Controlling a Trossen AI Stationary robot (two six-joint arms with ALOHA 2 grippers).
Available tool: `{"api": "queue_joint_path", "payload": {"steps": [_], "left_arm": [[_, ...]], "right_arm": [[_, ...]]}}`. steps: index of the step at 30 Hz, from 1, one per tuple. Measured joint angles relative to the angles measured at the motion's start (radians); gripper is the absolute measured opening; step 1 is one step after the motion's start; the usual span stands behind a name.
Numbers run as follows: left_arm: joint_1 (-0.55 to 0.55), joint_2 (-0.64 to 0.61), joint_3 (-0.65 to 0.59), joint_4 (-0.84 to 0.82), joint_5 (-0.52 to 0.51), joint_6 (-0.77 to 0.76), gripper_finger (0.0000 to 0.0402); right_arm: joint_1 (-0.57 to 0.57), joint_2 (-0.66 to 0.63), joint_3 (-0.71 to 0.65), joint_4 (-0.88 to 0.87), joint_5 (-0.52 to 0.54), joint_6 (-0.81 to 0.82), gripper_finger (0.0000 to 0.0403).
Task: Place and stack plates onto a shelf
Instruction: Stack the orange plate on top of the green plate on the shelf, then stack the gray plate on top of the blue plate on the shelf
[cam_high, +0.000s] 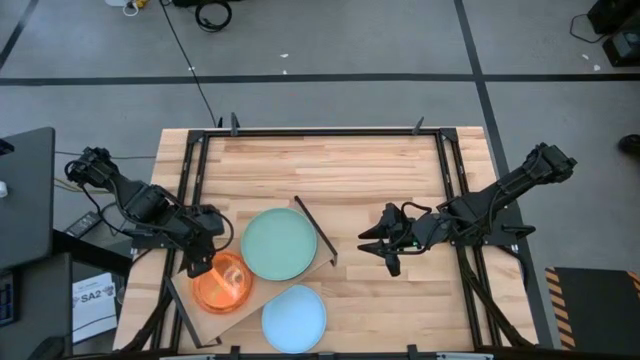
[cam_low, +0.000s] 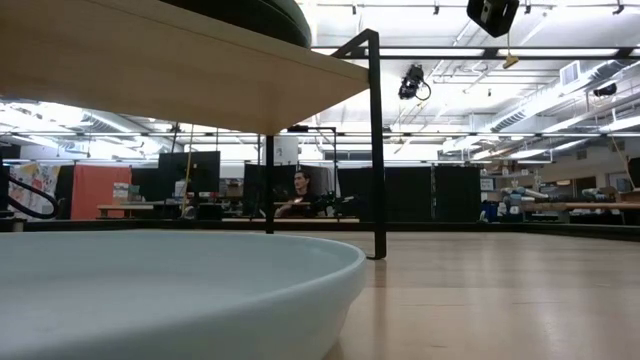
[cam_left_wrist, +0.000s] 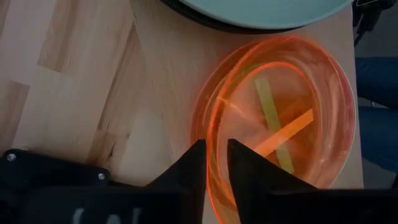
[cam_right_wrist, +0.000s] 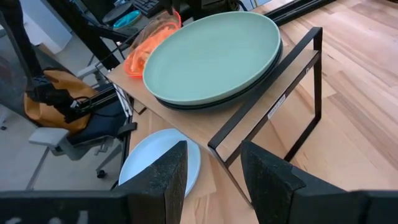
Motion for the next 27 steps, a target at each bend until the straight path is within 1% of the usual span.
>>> {"api": "queue_joint_path", "payload": {"steps": [11,13,18,22,27], "left_arm": [[0.000,0.000,0.000,-0.067,-0.016,-0.001,0.0131],[0.000,0.000,0.000,-0.068,-0.016,0.002,0.0138],[0.000,-0.009,0.000,-0.066,-0.020,0.074,0.0141],[0.000,-0.044,0.000,-0.057,-0.086,0.099,0.0141],[0.000,-0.120,0.000,-0.041,-0.207,0.113,0.0141]], "right_arm": [[0.002,0.000,0.000,0.000,0.000,0.000,0.0156],[0.002,0.000,0.000,0.000,0.000,0.000,0.0156],[0.002,0.000,0.000,0.000,0.000,0.004,0.0156],[0.002,0.000,0.000,0.000,-0.001,0.008,0.0156],[0.002,0.000,0.000,0.000,-0.001,0.010,0.0156]]}}
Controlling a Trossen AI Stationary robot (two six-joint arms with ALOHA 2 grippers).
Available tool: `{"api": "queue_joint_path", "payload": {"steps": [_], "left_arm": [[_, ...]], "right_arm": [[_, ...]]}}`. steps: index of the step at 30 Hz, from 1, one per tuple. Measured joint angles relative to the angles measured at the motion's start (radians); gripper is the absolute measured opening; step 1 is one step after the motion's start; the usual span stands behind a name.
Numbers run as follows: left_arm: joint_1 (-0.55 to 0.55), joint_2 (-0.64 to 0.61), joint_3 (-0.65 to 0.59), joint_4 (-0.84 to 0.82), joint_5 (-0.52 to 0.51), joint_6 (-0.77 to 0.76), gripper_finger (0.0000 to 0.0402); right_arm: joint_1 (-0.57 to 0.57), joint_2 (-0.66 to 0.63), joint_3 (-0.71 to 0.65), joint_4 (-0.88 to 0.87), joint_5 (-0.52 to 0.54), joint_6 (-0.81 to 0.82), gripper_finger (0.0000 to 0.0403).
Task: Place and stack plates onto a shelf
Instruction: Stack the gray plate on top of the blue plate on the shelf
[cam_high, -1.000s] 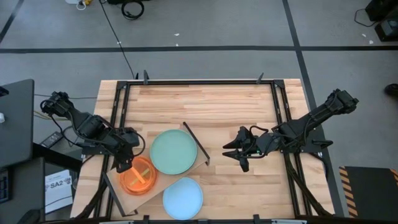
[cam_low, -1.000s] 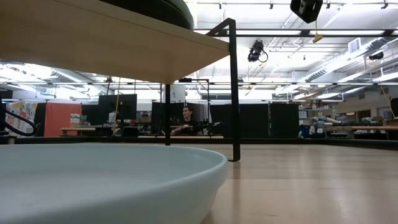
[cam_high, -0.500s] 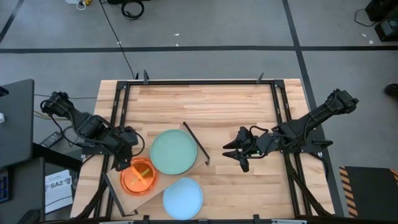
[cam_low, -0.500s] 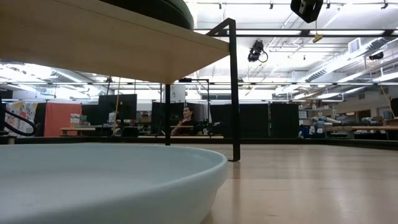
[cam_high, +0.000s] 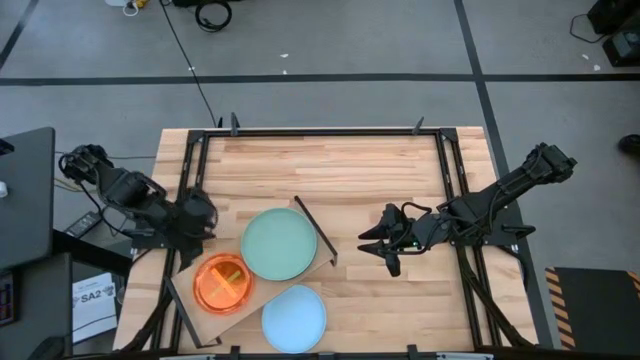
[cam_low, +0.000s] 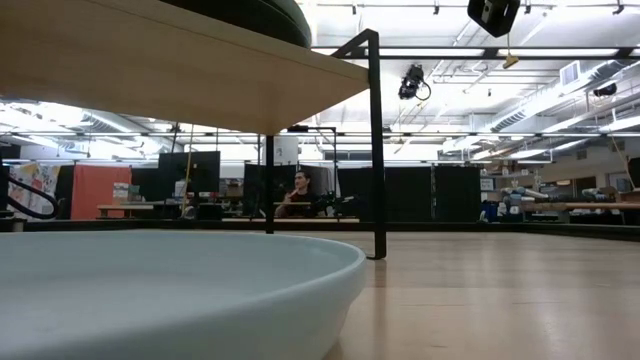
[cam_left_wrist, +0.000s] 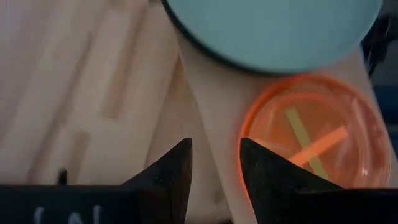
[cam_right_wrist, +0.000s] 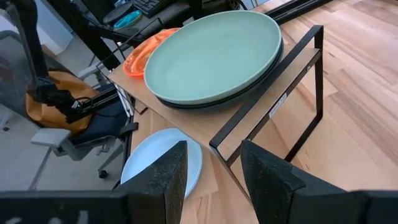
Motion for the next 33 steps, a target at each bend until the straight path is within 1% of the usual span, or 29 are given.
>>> {"api": "queue_joint_path", "payload": {"steps": [4,8,12,16,20,23,28,33], "left_arm": [[0.000,-0.067,0.000,0.051,-0.121,0.057,0.0141],[0.000,-0.113,0.000,0.155,-0.244,0.153,0.0141],[0.000,-0.126,0.000,0.270,-0.300,0.285,0.0141],[0.000,-0.123,0.000,0.337,-0.307,0.378,0.0141],[0.000,-0.123,0.000,0.339,-0.306,0.382,0.0141],[0.000,-0.123,0.000,0.339,-0.299,0.382,0.0141],[0.000,-0.123,0.000,0.339,-0.287,0.382,0.0141],[0.000,-0.123,0.000,0.338,-0.287,0.382,0.0141]], "right_arm": [[0.000,0.000,0.000,0.000,0.002,0.032,0.0156],[0.006,0.000,0.000,0.001,0.024,0.099,0.0156],[0.031,0.035,0.000,0.055,0.025,0.131,0.0156],[0.066,0.126,0.000,0.217,0.025,0.132,0.0156],[0.110,0.225,0.000,0.387,0.017,0.139,0.0156],[0.144,0.282,0.000,0.472,0.016,0.184,0.0156],[0.202,0.342,0.000,0.541,0.033,0.287,0.0156],[0.259,0.335,0.000,0.536,0.075,0.388,0.0156]]}}
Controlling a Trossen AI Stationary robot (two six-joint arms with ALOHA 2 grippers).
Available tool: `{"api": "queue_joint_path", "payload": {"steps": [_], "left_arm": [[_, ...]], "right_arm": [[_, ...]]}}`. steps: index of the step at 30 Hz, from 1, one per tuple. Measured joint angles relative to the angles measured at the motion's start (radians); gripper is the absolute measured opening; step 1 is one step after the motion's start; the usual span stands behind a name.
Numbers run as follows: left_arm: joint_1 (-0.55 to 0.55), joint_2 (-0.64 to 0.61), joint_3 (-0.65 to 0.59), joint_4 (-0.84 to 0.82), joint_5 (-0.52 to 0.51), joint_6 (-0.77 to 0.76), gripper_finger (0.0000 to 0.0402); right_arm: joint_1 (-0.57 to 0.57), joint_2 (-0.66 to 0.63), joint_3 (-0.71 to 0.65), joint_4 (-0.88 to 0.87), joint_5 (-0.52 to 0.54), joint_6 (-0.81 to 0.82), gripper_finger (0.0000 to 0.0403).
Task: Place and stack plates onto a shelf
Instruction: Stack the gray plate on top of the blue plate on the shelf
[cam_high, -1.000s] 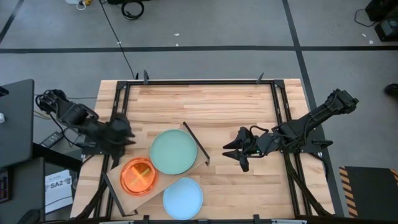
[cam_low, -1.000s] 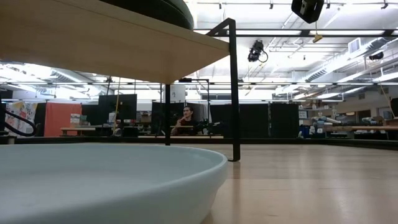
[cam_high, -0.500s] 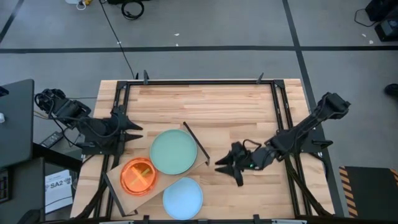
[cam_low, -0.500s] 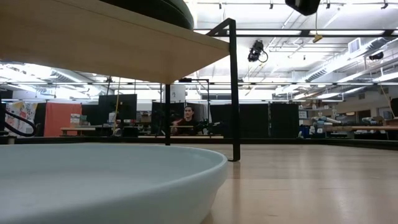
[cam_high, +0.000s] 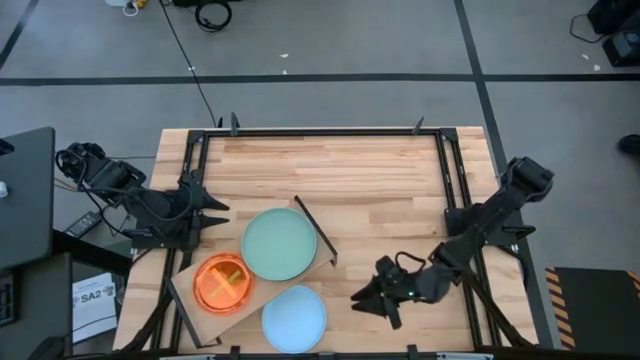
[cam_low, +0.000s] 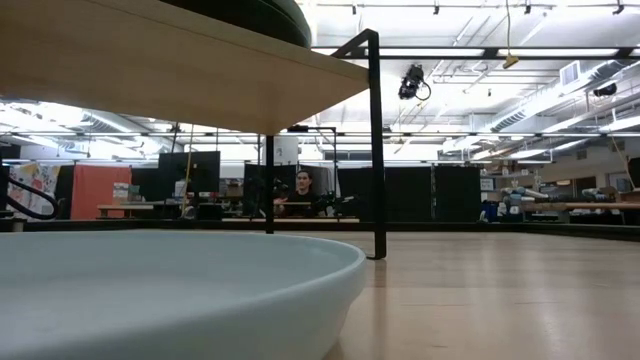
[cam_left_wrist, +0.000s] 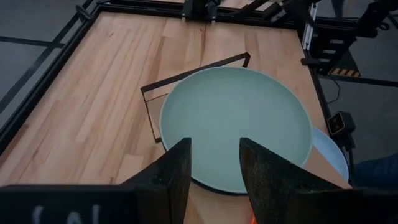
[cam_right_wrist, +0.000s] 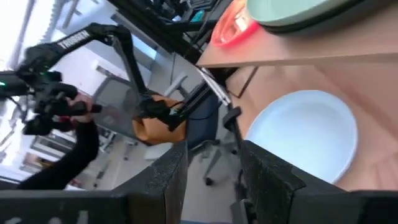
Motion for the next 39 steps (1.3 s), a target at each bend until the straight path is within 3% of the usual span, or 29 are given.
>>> {"api": "queue_joint_path", "payload": {"steps": [8,16,21,29,39], "left_arm": [[0.000,0.000,0.000,0.000,0.000,0.000,0.0141],[0.000,0.000,0.000,-0.001,0.000,-0.001,0.0141],[0.000,0.000,0.000,-0.001,0.000,-0.001,0.0141],[0.000,0.000,0.000,-0.001,0.000,-0.001,0.0141],[0.000,0.000,0.000,-0.003,0.000,-0.001,0.0141]], "right_arm": [[0.089,-0.029,0.108,-0.152,0.132,0.057,0.0156],[0.108,0.004,0.413,-0.708,0.168,0.219,0.0156],[0.078,0.088,0.579,-0.905,0.185,0.237,0.0156],[-0.007,0.255,0.691,-0.983,0.041,0.238,0.0156],[-0.079,0.401,0.693,-0.990,-0.083,0.234,0.0156]]}}
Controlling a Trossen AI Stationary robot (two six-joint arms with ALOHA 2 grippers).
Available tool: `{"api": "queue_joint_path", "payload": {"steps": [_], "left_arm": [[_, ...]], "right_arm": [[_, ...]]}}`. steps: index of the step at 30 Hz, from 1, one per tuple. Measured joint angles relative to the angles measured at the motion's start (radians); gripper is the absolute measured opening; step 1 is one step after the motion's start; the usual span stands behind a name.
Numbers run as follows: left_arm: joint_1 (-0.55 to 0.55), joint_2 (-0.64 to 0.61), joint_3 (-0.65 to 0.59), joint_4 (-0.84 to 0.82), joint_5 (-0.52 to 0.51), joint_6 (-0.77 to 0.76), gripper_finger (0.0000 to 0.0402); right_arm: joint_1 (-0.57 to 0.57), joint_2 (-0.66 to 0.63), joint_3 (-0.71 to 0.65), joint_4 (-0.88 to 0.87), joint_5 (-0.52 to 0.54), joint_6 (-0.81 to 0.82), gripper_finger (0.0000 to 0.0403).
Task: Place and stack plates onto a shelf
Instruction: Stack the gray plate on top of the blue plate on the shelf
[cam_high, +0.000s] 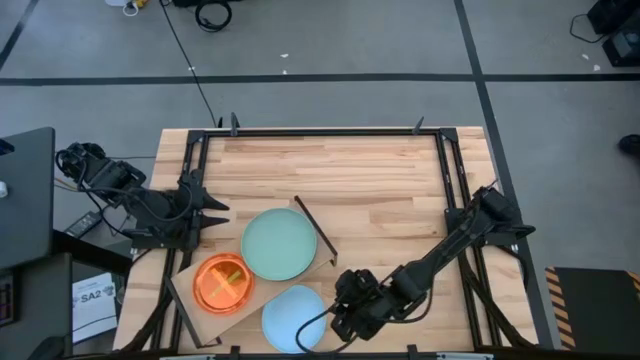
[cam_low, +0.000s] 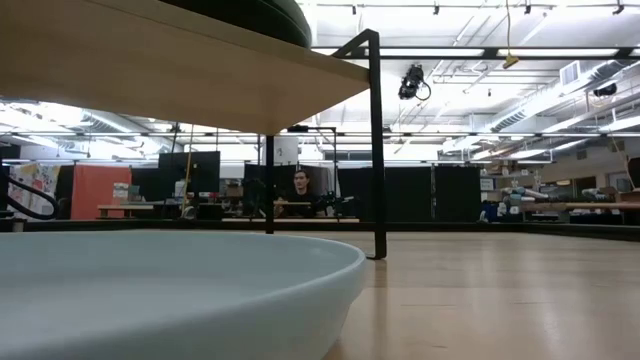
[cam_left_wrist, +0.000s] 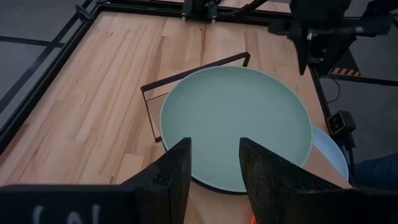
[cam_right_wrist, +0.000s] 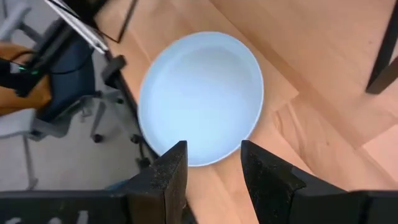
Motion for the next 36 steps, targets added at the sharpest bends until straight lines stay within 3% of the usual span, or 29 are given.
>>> {"api": "queue_joint_path", "payload": {"steps": [36], "left_arm": [[0.000,0.000,0.000,0.002,0.000,-0.001,0.0141]], "right_arm": [[-0.047,0.262,-0.002,0.104,-0.025,-0.023,0.0156]]}}
